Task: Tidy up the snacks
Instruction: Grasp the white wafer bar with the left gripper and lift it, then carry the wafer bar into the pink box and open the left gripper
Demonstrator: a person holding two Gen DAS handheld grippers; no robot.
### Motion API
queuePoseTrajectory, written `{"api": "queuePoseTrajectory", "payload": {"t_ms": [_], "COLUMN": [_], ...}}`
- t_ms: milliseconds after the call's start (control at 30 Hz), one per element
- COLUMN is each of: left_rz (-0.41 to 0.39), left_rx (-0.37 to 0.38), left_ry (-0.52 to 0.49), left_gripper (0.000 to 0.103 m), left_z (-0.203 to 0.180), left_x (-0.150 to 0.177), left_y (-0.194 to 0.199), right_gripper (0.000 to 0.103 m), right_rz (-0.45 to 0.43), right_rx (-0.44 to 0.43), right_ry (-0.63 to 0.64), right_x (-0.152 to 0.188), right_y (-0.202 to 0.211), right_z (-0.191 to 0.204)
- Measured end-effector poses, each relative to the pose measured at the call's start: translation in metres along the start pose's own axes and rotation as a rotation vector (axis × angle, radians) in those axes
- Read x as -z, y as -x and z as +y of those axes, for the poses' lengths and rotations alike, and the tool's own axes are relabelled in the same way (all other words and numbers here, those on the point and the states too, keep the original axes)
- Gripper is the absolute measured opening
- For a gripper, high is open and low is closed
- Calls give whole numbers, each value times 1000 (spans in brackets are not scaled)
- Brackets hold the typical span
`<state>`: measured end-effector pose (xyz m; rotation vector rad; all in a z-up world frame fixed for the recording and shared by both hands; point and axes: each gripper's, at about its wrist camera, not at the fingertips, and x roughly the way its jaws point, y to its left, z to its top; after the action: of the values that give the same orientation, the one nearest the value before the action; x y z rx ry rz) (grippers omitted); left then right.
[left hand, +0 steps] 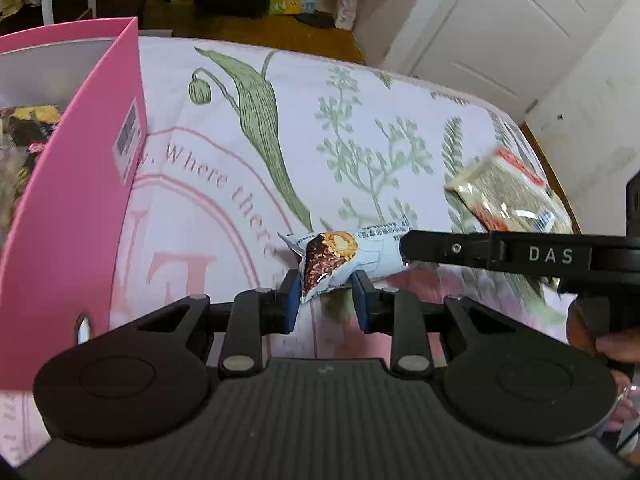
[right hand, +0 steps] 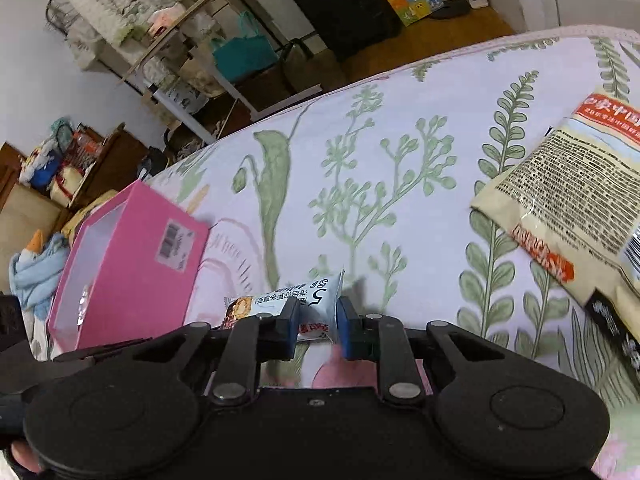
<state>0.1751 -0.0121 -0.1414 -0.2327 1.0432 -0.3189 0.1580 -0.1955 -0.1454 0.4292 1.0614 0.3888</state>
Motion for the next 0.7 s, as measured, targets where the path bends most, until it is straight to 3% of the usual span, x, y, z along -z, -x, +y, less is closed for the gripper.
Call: {"api": "queuePoseTrajectory", "payload": {"t_ms": [333,700], "left_rz": [25,-38], "left_rx": [9,3], "left_ry": [-59,-120], "left_gripper": [27,27], "left_z": [6,7], "left_x": [26,41], "left_y": [49,121], "right_gripper": [22,23], "right_rz": [42,21], "right_rx": [-15,-43], "right_ry": [112,206], "right_x": [32,47], "right_y": [28,68], "right_z": [43,96]}}
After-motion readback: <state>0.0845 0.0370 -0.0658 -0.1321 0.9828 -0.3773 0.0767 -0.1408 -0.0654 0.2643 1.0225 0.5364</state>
